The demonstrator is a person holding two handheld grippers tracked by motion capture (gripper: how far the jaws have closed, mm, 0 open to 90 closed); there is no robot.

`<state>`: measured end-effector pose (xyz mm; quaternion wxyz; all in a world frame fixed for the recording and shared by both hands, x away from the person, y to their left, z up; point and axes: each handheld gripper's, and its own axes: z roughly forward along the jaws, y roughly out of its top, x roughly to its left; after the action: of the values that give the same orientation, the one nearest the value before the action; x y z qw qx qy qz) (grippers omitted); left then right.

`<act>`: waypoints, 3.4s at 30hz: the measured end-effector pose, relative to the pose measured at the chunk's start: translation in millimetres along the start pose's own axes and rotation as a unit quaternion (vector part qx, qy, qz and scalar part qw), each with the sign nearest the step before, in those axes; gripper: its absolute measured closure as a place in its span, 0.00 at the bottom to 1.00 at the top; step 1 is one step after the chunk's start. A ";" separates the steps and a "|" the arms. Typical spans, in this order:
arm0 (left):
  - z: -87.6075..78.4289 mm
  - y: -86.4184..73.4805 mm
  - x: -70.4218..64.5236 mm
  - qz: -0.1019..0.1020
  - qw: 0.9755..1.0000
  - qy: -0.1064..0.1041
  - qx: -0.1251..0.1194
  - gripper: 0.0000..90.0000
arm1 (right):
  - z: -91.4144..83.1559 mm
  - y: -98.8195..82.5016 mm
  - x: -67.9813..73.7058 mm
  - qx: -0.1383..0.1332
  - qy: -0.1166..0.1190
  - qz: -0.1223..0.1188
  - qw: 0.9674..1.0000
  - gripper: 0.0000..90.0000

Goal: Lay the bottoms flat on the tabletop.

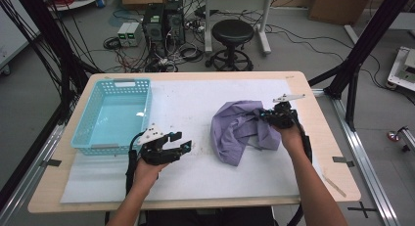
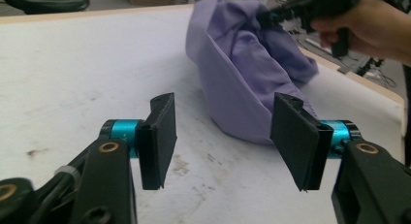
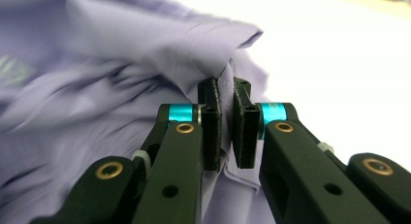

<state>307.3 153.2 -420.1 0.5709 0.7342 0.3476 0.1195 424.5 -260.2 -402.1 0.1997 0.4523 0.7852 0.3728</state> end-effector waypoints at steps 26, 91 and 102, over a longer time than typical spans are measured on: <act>137.0 -0.1 -67.4 0.052 0.987 -0.026 0.150 0.69 | -21.0 -47.5 -16.9 0.032 0.002 -0.013 0.999 0.53; 58.0 9.3 9.0 -0.026 0.998 0.063 0.010 0.47 | -43.6 -44.9 -58.0 0.032 -0.087 0.012 0.996 1.00; 116.2 10.5 -25.0 -0.018 0.997 0.005 0.077 0.43 | -56.7 -60.4 -63.7 0.007 -0.085 0.037 0.996 0.76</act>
<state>359.5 48.2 -442.0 0.5135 0.7689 0.3712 0.0858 386.3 -356.8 -413.4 0.2488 0.5124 0.7508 0.3345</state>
